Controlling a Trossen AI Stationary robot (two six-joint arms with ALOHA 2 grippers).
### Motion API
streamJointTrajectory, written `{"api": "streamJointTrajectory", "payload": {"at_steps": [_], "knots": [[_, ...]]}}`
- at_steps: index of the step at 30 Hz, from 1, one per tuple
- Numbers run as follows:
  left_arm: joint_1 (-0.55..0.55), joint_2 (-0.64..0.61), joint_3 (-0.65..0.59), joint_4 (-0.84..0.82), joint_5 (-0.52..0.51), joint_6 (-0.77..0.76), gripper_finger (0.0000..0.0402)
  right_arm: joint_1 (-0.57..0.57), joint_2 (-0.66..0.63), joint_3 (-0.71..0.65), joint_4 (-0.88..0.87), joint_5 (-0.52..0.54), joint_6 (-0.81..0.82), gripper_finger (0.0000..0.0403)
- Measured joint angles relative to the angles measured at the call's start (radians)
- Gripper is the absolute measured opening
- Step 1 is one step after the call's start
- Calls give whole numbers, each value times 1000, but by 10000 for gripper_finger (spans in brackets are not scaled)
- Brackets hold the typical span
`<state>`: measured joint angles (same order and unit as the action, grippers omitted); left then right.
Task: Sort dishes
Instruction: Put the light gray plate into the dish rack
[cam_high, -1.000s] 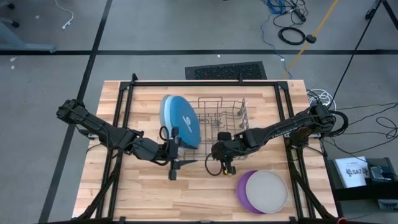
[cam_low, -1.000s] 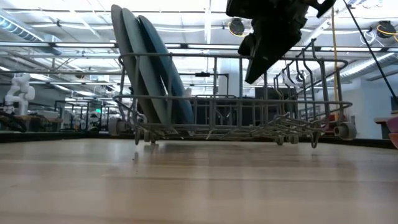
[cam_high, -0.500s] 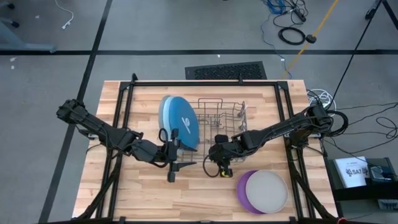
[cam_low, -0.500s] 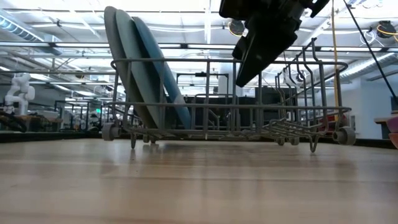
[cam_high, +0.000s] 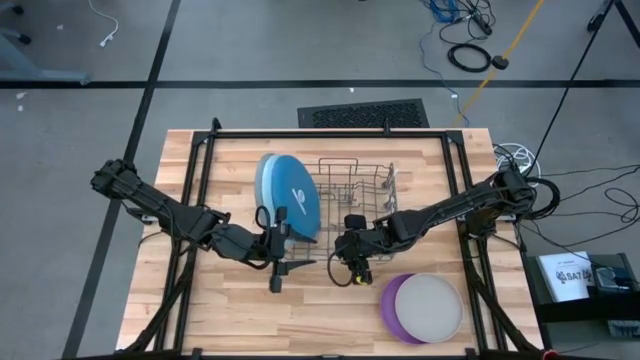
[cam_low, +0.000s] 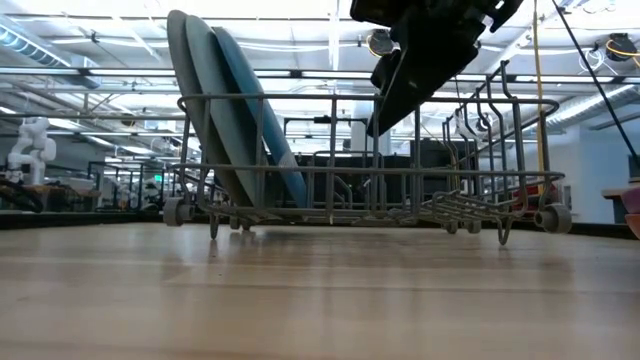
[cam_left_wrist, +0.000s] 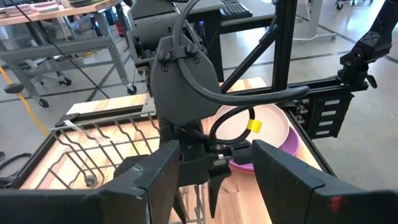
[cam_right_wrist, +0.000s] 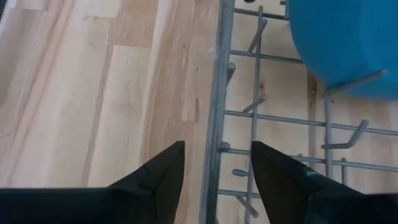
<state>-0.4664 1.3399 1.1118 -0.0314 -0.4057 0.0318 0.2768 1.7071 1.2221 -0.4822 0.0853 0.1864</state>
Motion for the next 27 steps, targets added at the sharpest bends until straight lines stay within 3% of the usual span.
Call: {"api": "streamJointTrajectory", "payload": {"at_steps": [10,19,23,27], "knots": [[0,0,0,1,0,-1,203,2,-42,34,-44,-2,-42,183],[0,0,0,-1,0,-10,203,47,-150,190,-281,18,-67,194],[-4,0,0,-14,0,-26,203,136,-221,247,-441,19,43,205],[-12,0,0,-20,0,-26,203,265,-258,247,-591,21,268,208]]}}
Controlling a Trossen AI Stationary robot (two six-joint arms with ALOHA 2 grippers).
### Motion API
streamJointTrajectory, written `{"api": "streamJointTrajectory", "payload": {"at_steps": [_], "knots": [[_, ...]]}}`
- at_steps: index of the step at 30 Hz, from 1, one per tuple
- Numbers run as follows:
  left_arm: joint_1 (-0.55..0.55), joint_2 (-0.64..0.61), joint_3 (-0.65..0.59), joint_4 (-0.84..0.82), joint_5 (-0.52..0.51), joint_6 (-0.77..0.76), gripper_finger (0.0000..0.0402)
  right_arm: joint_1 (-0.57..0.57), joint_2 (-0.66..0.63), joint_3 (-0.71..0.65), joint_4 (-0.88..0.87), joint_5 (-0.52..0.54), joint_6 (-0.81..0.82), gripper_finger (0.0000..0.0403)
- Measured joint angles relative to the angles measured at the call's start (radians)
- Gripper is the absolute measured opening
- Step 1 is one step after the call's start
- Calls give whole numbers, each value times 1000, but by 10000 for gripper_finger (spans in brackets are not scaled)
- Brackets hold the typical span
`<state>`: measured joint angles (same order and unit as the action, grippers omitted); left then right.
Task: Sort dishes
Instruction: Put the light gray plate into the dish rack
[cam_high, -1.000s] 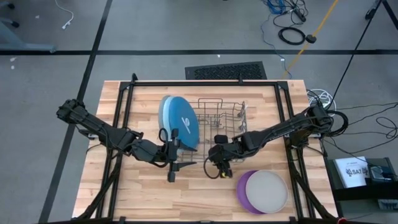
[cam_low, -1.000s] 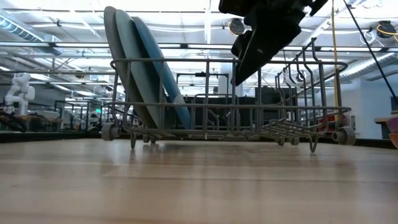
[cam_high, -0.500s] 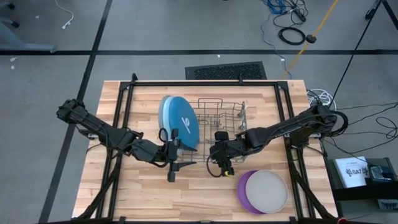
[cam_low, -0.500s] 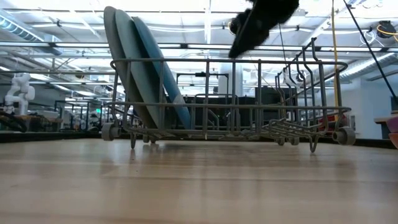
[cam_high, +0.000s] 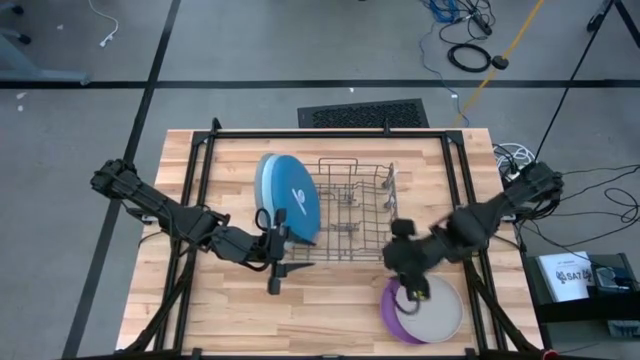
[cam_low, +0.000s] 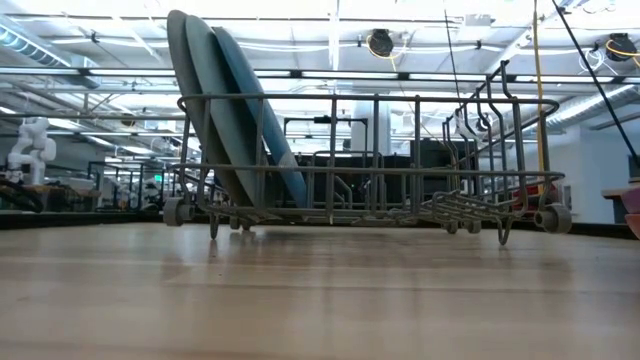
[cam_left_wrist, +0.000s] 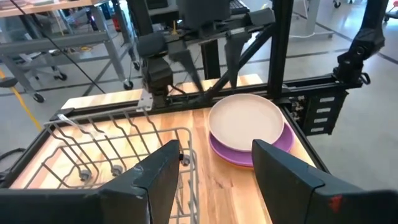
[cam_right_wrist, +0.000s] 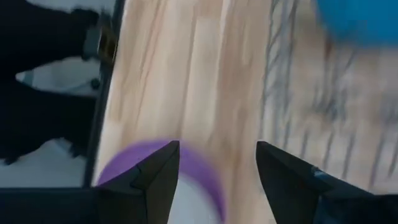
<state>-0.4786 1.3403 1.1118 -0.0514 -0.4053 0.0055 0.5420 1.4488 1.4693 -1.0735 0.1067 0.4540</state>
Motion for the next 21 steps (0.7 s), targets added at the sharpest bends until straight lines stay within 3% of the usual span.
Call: {"api": "streamJointTrajectory", "payload": {"at_steps": [3,10,21], "knots": [[-5,1,-4,-11,0,-1,203,108,21,-2,-76,2,184,206],[-13,20,-17,-13,4,-36,203,308,143,-60,-34,-24,468,206],[-44,51,-18,-8,5,-98,203,420,358,-83,67,-180,642,205]]}}
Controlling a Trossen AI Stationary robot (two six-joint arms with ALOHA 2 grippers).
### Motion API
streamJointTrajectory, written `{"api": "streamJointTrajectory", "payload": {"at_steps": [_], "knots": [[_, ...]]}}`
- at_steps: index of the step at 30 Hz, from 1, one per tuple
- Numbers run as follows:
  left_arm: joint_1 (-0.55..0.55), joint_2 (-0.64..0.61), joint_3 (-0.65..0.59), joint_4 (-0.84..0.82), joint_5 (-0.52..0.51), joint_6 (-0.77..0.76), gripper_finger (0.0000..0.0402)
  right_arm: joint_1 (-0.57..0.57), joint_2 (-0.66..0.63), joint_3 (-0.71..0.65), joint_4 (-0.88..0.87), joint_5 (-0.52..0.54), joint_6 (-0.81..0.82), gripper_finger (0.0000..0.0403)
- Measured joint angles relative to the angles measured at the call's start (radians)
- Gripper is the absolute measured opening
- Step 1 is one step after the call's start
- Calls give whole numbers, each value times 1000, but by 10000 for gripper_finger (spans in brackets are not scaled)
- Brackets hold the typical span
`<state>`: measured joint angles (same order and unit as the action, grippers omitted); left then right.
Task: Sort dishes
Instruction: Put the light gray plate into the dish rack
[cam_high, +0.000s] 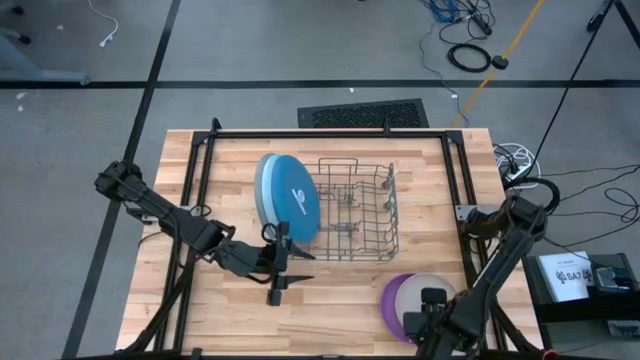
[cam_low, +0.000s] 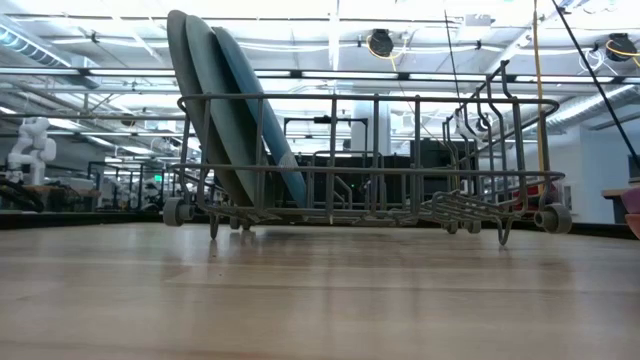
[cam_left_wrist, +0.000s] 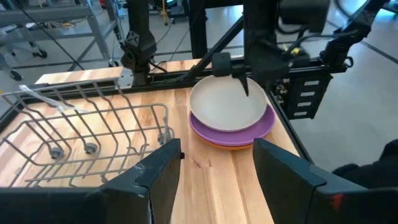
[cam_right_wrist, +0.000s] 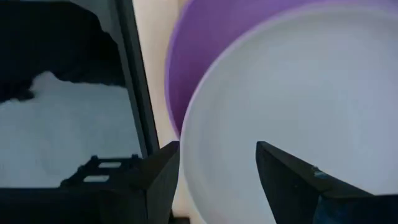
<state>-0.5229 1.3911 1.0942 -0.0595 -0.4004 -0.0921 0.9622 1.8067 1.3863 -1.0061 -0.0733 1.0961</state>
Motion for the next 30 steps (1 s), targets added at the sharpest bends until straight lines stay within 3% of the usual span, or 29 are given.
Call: {"api": "streamJointTrajectory", "payload": {"at_steps": [9,20,28,30], "knots": [[-20,0,0,0,-23,0,203,44,69,0,46,-84,46,170],[-21,0,0,0,-49,0,203,47,148,3,27,-86,1,120],[-21,0,0,21,-50,2,203,49,163,5,22,-87,-48,20],[-21,0,0,28,-50,2,203,48,148,5,16,-76,-63,11]]}}
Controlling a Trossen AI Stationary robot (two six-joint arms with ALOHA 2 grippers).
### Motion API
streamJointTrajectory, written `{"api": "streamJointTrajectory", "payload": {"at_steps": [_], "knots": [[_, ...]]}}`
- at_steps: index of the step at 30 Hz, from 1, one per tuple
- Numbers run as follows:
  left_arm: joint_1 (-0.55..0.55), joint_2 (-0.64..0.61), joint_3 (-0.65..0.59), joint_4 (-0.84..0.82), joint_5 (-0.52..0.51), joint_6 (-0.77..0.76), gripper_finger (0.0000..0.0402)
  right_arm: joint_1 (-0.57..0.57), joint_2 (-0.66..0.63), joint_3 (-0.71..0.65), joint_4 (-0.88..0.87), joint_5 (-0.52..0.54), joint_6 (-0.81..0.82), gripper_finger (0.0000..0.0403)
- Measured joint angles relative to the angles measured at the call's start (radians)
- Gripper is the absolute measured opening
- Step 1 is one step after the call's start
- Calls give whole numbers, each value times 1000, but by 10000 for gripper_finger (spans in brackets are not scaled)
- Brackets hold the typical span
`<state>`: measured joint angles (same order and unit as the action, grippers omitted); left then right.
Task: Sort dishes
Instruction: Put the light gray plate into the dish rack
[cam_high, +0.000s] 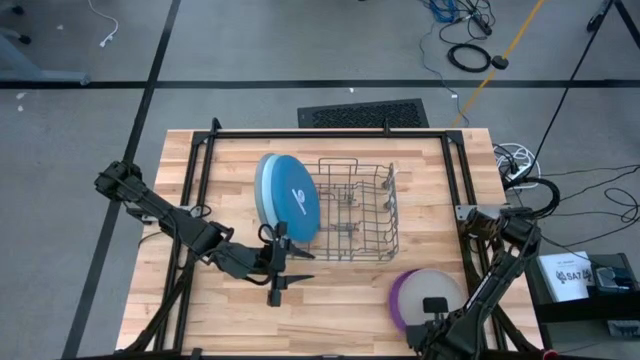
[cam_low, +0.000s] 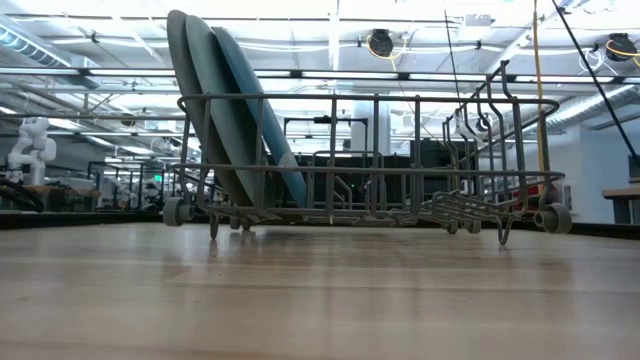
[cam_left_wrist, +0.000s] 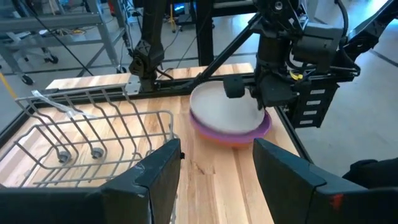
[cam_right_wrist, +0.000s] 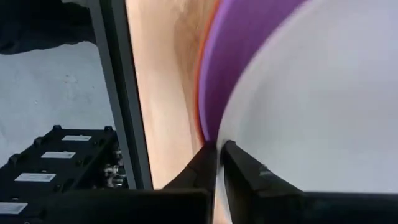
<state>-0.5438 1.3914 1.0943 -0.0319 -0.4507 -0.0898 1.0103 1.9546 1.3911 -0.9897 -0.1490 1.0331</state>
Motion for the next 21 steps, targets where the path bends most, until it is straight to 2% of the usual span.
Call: {"api": "streamJointTrajectory", "payload": {"at_steps": [6,10,17,21], "knots": [[0,0,0,0,-1,0,203,0,-28,12,-23,7,-24,3],[0,0,0,1,-1,2,203,0,-56,46,-62,56,-31,2],[1,0,0,15,-2,20,203,0,-133,125,-79,200,-63,1],[1,0,0,28,-3,26,203,0,-193,166,-84,324,-97,1]]}}
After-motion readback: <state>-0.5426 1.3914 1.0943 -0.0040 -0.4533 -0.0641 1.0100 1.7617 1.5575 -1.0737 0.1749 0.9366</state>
